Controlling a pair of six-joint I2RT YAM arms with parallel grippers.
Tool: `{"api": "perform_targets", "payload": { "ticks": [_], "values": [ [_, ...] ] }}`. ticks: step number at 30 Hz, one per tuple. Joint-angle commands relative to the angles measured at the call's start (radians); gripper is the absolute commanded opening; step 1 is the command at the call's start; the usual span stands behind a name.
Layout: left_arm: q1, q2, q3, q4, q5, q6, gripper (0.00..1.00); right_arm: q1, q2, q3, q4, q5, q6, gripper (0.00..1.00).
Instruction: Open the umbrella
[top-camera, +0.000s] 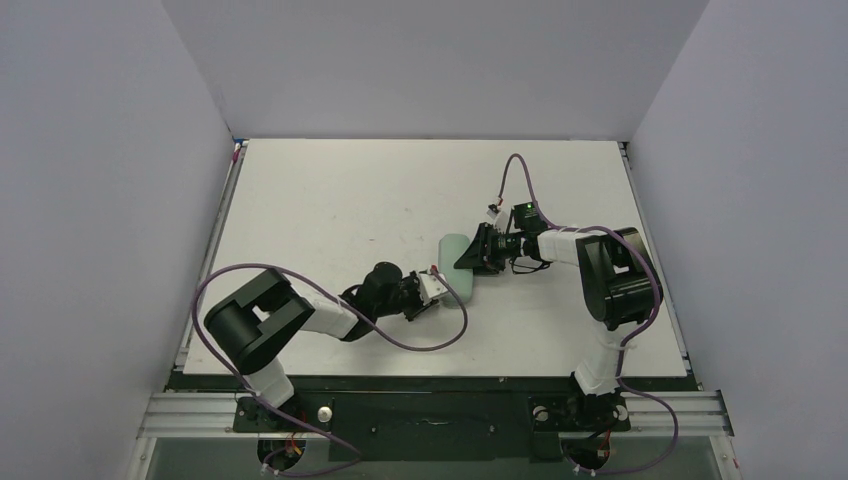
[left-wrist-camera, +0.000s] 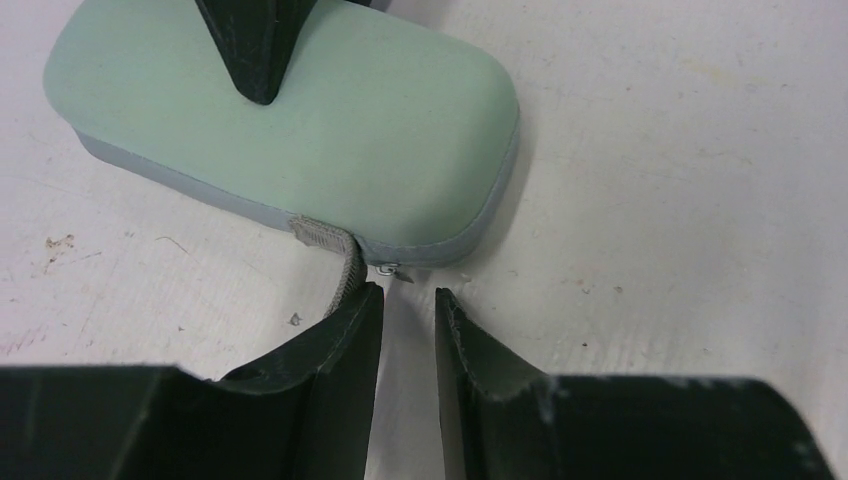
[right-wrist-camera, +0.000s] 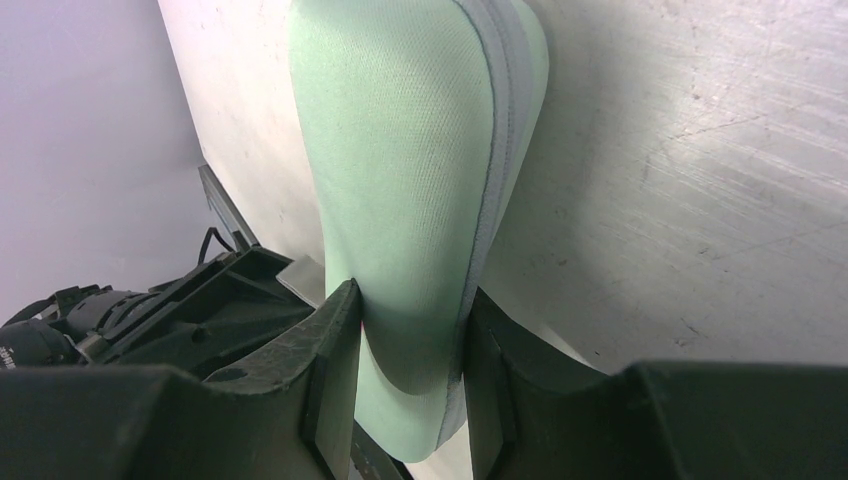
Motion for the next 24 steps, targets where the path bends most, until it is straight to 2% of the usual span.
{"api": "perform_targets", "payload": {
  "ticks": [1, 8, 16, 24],
  "values": [
    [0.021, 0.025, 0.054, 0.058, -0.01, -0.003, 0.23, 0.005, -0.004, -0.034, -0.076, 0.119, -0.059, 0.0],
    [0.036, 0.036, 0.064, 0.068, 0.034, 0.021, 0.19, 0.005, -0.005, -0.034, -0.073, 0.12, -0.057, 0.0],
    [0.035, 0.05, 0.067, 0.066, 0.097, 0.026, 0.21, 0.007, 0.001, -0.03, -0.068, 0.122, -0.048, 0.0],
    [0.045, 0.093, 0.095, 0.079, 0.075, 0.005, 0.2, 0.008, 0.0, -0.035, -0.068, 0.124, -0.048, 0.0]
  ]
}}
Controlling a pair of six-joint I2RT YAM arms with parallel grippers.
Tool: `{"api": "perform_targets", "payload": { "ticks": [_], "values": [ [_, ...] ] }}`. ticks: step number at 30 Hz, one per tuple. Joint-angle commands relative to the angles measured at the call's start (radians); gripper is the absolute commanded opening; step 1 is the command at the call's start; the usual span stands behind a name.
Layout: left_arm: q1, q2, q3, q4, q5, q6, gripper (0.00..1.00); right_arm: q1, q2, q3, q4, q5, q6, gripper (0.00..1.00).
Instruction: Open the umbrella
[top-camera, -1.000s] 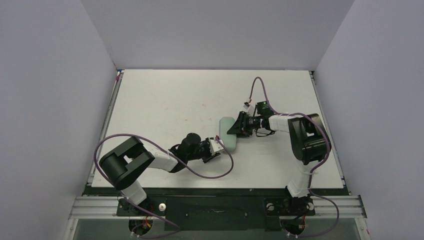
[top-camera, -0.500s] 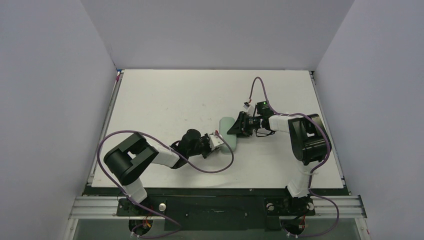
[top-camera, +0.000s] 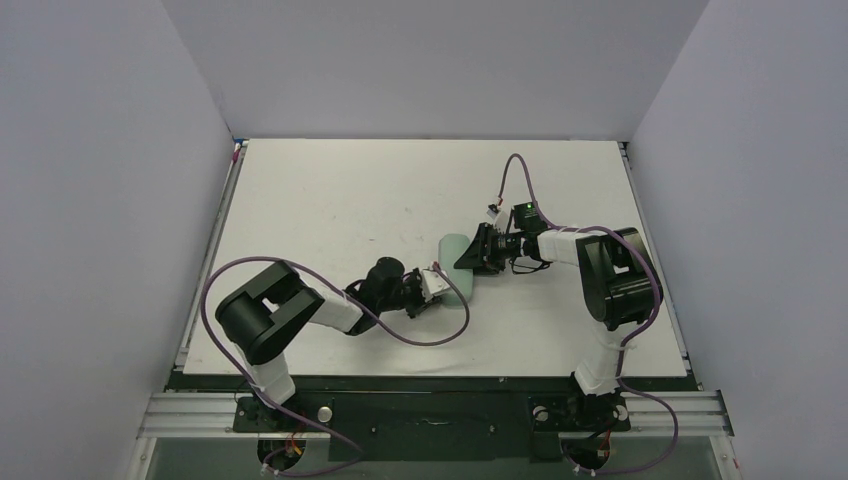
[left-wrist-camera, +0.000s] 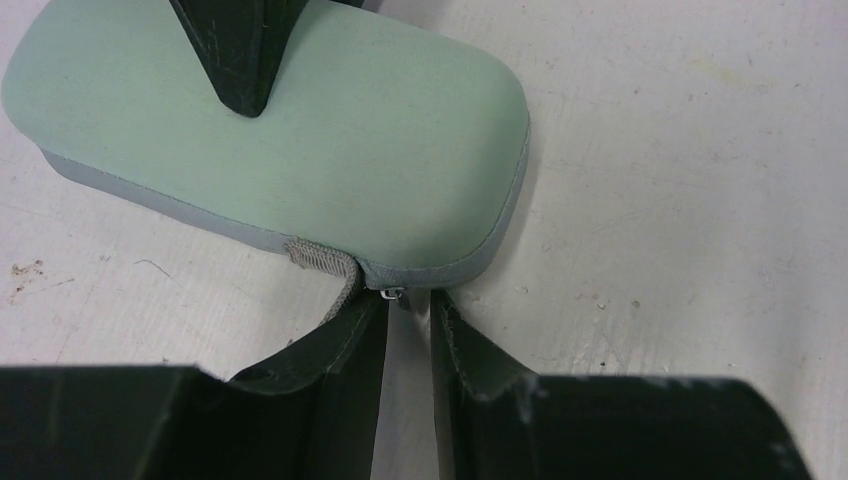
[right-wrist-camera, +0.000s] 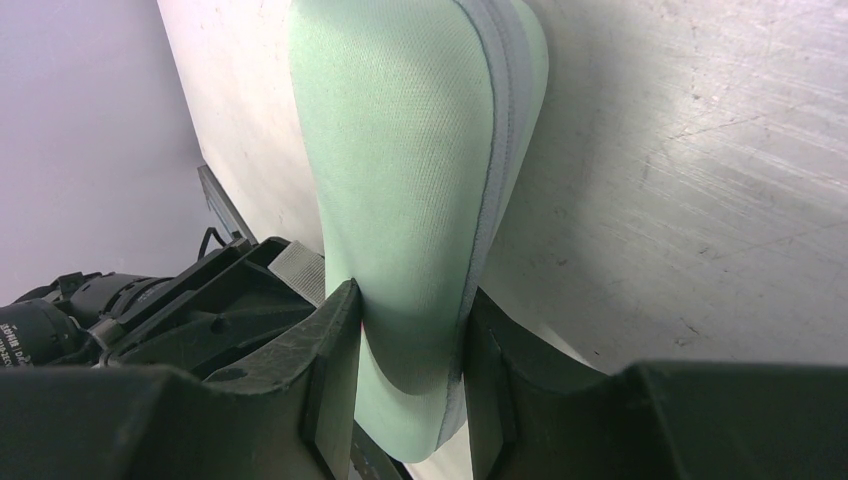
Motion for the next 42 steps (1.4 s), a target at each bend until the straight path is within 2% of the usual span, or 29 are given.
{"api": "perform_targets", "payload": {
  "ticks": [1, 4, 9, 22, 30, 36, 37, 38, 40, 42],
  "values": [
    [0.014, 0.026, 0.048, 0.075, 0.01, -0.01, 0.2, 0.008, 0.0, -0.034, -0.068, 0.119, -0.046, 0.0],
    [0.017, 0.029, 0.051, 0.082, 0.008, -0.017, 0.17, 0.009, -0.001, -0.036, -0.068, 0.117, -0.046, 0.0],
    [0.016, 0.013, 0.037, 0.085, 0.016, -0.009, 0.0, 0.01, 0.003, -0.041, -0.051, 0.124, -0.034, 0.0],
    [-0.066, -0.044, -0.014, 0.029, 0.012, -0.039, 0.0, 0.01, -0.001, -0.064, 0.058, 0.145, 0.114, 0.0],
    [-0.164, -0.037, -0.023, 0.002, -0.078, -0.082, 0.0, 0.012, -0.007, -0.082, 0.137, 0.154, 0.19, 0.0],
    [-0.151, -0.04, 0.008, -0.068, -0.215, -0.168, 0.0, 0.007, -0.046, -0.123, 0.185, 0.134, 0.218, 0.0],
    [-0.127, -0.044, 0.013, -0.101, -0.208, -0.172, 0.0, 0.005, -0.059, -0.126, 0.175, 0.131, 0.193, 0.04],
    [-0.113, -0.05, 0.023, -0.117, -0.175, -0.178, 0.0, -0.002, -0.067, -0.126, 0.134, 0.126, 0.174, 0.12],
    [-0.07, -0.058, 0.034, -0.144, -0.143, -0.184, 0.0, -0.019, -0.093, -0.109, 0.008, 0.124, 0.038, 0.54],
    [-0.036, -0.064, 0.038, -0.151, -0.116, -0.167, 0.0, -0.036, -0.121, -0.05, -0.159, 0.121, -0.115, 0.74]
  ]
}}
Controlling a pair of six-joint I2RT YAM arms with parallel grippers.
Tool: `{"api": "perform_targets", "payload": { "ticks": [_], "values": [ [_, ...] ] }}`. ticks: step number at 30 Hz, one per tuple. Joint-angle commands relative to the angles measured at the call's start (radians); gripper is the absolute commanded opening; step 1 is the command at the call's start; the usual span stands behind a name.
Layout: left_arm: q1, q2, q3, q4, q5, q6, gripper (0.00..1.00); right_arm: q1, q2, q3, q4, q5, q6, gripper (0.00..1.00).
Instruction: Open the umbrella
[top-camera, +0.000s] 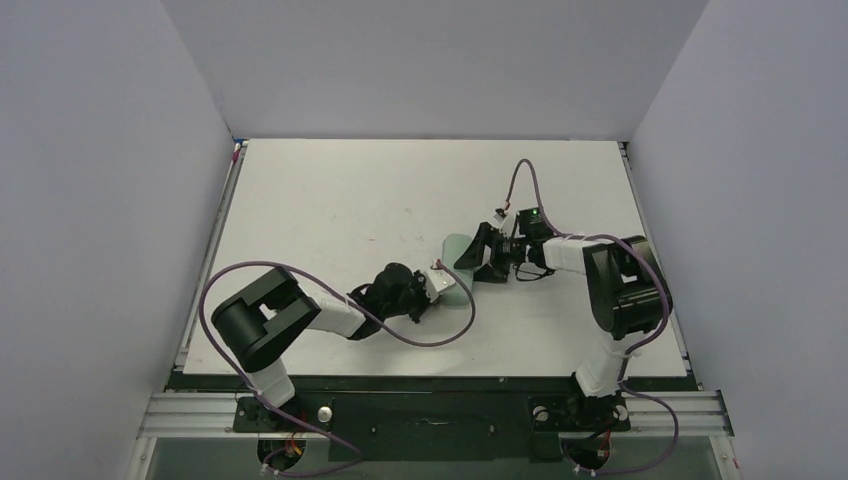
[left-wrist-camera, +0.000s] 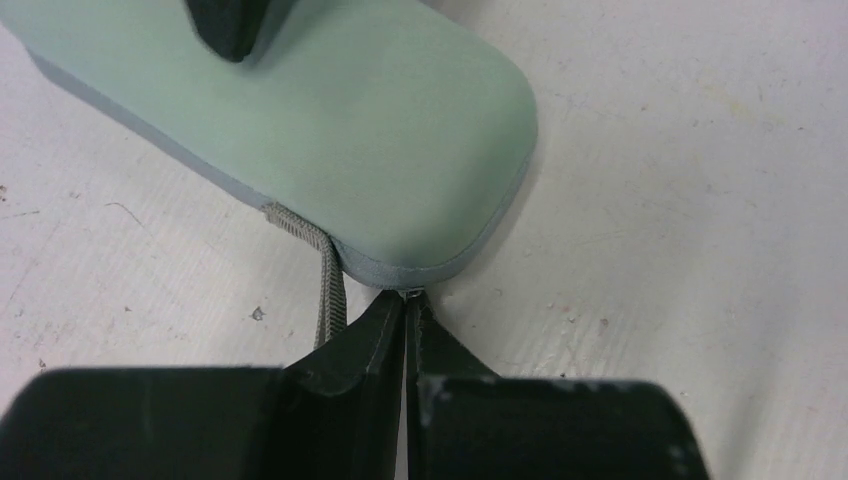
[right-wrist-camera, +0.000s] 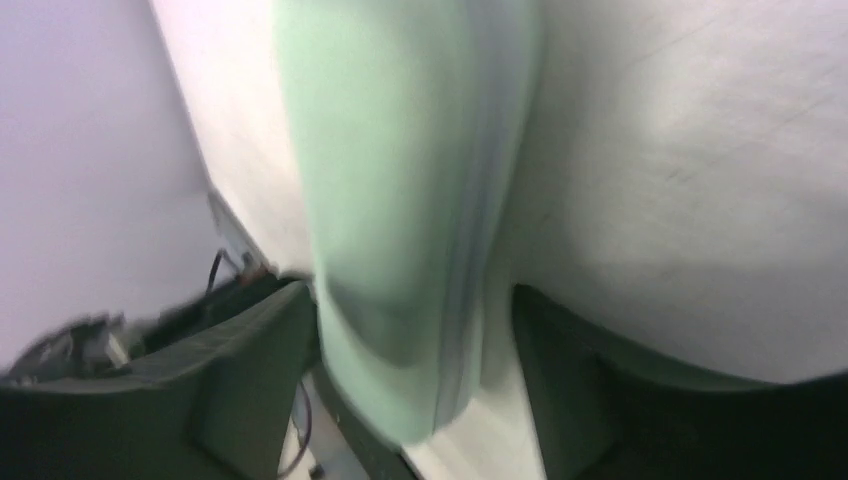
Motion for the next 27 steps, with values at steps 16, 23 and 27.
{"api": "perform_targets", "payload": {
  "ticks": [16, 23, 27],
  "values": [
    [0.256, 0.061, 0.168, -0.123, 0.442, 0.202, 0.0, -0.026, -0.097, 0.463, -0.925, 0.082, -1.204, 0.8],
    [0.283, 0.101, 0.213, -0.139, 0.458, 0.207, 0.0, 0.089, 0.023, 0.568, -0.82, 0.101, -1.019, 0.75],
    [0.285, 0.106, 0.219, -0.139, 0.453, 0.204, 0.0, 0.131, 0.06, 0.552, -0.703, 0.104, -0.865, 0.64]
  ]
}}
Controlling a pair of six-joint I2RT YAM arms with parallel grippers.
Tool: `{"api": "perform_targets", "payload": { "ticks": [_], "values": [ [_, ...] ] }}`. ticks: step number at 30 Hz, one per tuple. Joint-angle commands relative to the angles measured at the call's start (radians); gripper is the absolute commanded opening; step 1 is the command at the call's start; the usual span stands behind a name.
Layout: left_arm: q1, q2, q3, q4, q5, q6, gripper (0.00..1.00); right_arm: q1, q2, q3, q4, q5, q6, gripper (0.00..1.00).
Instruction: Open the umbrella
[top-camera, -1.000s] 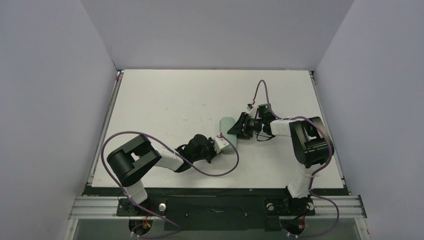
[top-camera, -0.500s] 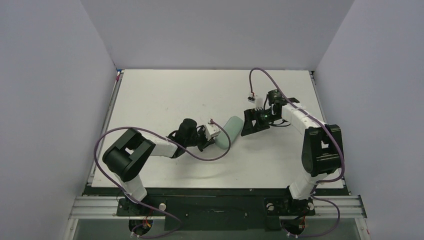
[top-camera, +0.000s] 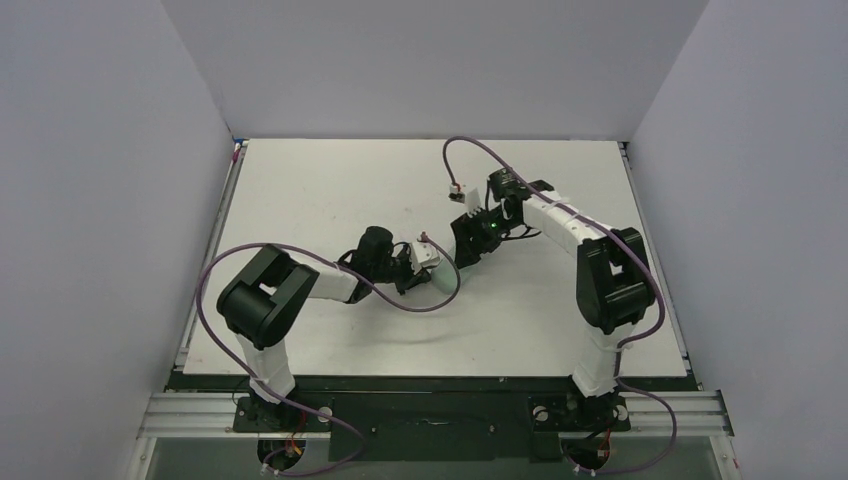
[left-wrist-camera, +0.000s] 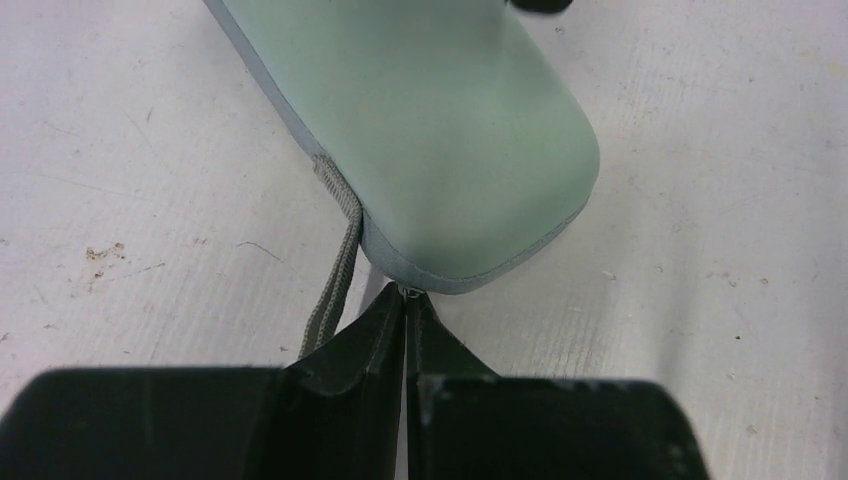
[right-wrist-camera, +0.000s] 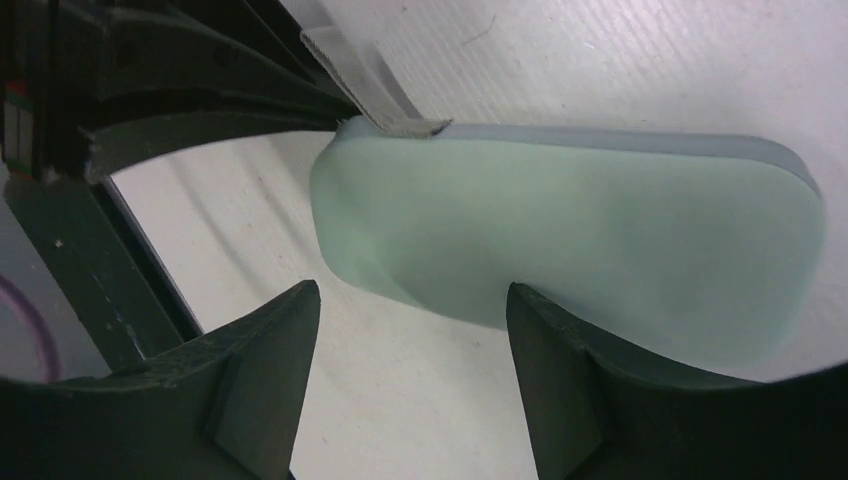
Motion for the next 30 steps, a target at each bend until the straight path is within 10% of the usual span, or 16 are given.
{"api": "perform_targets", "payload": {
  "ticks": [1, 13, 30],
  "values": [
    [0.006, 0.003, 0.043, 0.011, 0.035, 0.011, 0.0, 0.04, 0.029, 0.003, 0.144, 0.009, 0.182, 0.58],
    [-0.038, -0.076, -0.029, -0.026, -0.017, 0.028, 0.0, 0.054, 0.114, -0.079, 0.222, 0.214, 0.349, 0.24],
    [-0.142, -0.021, 0.011, -0.001, -0.298, -0.253, 0.0, 0.055, 0.033, -0.197, 0.245, 0.261, 0.397, 0.21]
  ]
}}
